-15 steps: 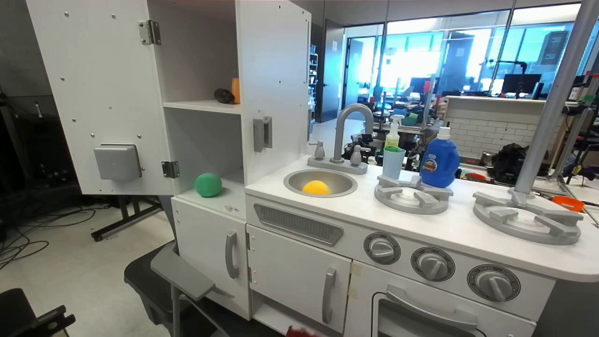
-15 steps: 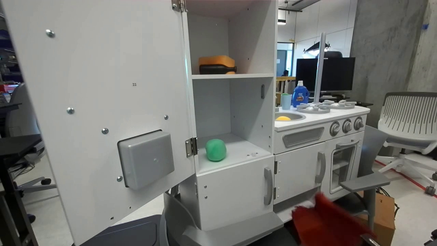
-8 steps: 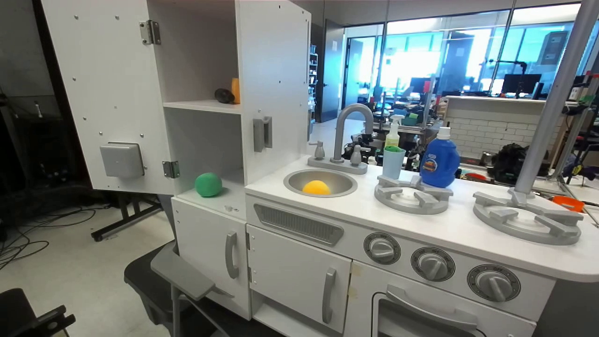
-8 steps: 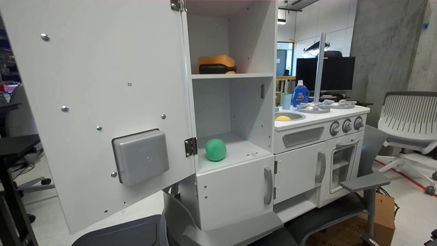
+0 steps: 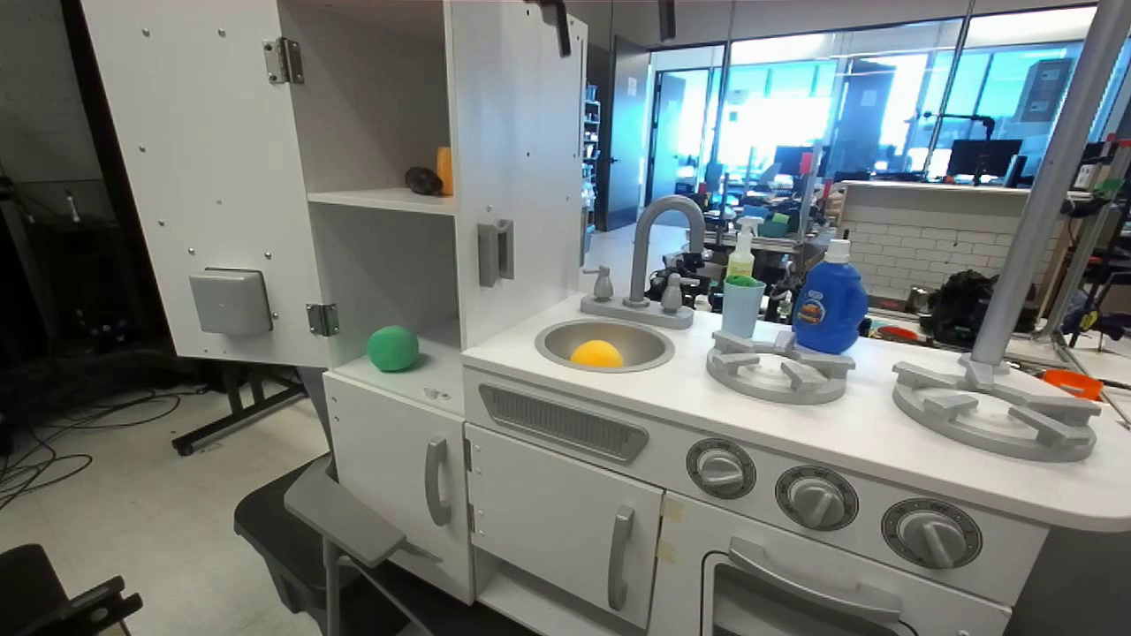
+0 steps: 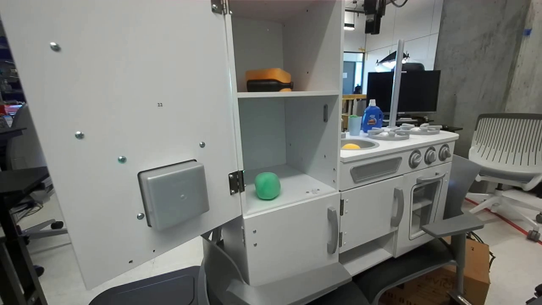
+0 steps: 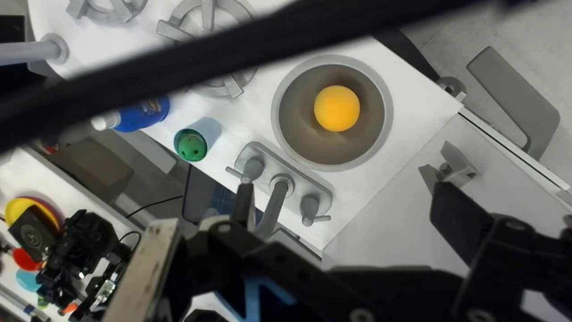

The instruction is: Put the black bottle and the sponge on the top shelf then close the door

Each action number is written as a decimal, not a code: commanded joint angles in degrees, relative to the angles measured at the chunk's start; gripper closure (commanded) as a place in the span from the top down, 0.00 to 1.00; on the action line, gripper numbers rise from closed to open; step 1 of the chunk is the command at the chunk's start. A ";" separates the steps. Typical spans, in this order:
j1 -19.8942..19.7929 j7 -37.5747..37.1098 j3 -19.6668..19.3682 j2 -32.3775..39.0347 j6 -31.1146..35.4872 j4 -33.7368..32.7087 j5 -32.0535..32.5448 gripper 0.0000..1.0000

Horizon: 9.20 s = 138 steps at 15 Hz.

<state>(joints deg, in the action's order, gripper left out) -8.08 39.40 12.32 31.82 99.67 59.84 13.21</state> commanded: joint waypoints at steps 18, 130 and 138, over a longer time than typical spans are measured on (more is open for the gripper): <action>4.93 2.28 -3.24 35.91 1.29 -24.81 -3.50 1.00; 20.18 -41.81 -1.39 -16.50 45.41 45.89 44.72 1.00; 16.50 -19.22 3.35 -21.08 47.60 50.57 25.76 1.00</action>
<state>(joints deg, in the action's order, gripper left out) 12.23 9.04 11.10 14.50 146.23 106.46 47.27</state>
